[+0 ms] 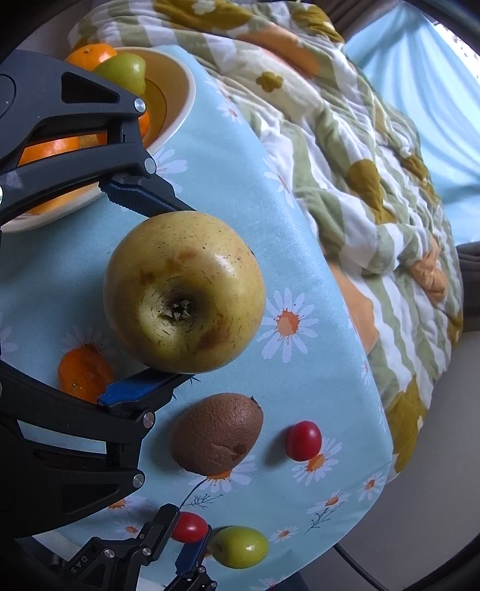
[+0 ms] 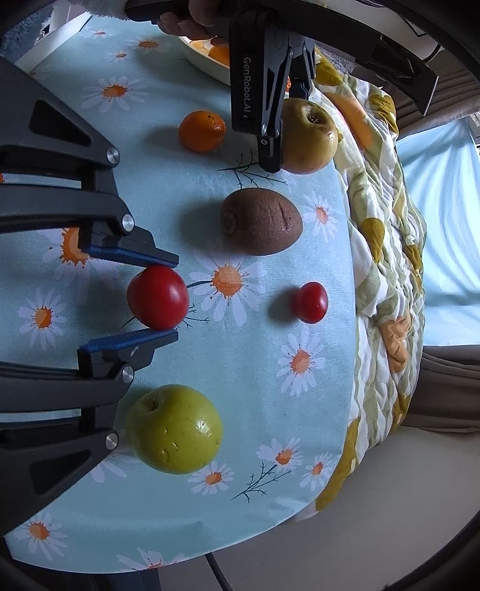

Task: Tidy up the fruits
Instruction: 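Grasp the yellow pear with the left gripper while the right gripper grasps a red tomato, then lower the pear into the duck plate and open the left gripper while the right gripper carries the tomato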

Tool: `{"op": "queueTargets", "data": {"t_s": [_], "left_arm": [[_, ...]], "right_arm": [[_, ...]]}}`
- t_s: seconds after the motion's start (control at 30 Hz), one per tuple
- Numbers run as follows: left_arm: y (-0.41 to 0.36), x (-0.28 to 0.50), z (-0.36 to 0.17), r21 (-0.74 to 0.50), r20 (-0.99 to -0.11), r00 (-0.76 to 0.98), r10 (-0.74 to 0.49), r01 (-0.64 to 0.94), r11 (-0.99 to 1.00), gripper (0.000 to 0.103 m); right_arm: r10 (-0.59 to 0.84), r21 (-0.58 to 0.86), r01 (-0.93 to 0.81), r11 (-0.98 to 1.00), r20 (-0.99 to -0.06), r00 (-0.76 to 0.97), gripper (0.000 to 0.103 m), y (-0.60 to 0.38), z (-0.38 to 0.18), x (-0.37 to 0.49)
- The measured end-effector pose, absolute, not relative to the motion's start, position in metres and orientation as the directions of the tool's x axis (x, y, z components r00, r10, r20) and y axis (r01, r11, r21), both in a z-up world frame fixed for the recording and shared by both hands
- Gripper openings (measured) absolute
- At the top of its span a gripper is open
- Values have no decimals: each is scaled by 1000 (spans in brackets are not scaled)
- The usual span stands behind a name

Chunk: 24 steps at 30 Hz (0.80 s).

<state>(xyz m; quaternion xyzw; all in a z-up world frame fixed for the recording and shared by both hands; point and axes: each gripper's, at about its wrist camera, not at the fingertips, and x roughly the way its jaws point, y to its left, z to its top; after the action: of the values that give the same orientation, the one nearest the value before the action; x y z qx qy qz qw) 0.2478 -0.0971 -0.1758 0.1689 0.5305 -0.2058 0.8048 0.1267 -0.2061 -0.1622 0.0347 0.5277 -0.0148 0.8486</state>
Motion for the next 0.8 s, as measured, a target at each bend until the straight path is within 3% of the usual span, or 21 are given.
{"op": "queueTargets", "data": {"t_s": [0.4, 0.8], "left_arm": [[-83, 222, -122, 36, -884, 439, -160, 405, 913, 80], [-38, 187, -81, 2, -844, 525, -106, 201, 980, 80]], "right_arm": [[45, 41, -19, 999, -857, 514, 30, -210, -115, 122], [175, 53, -233, 971, -823, 540, 30, -190, -75, 131]]}}
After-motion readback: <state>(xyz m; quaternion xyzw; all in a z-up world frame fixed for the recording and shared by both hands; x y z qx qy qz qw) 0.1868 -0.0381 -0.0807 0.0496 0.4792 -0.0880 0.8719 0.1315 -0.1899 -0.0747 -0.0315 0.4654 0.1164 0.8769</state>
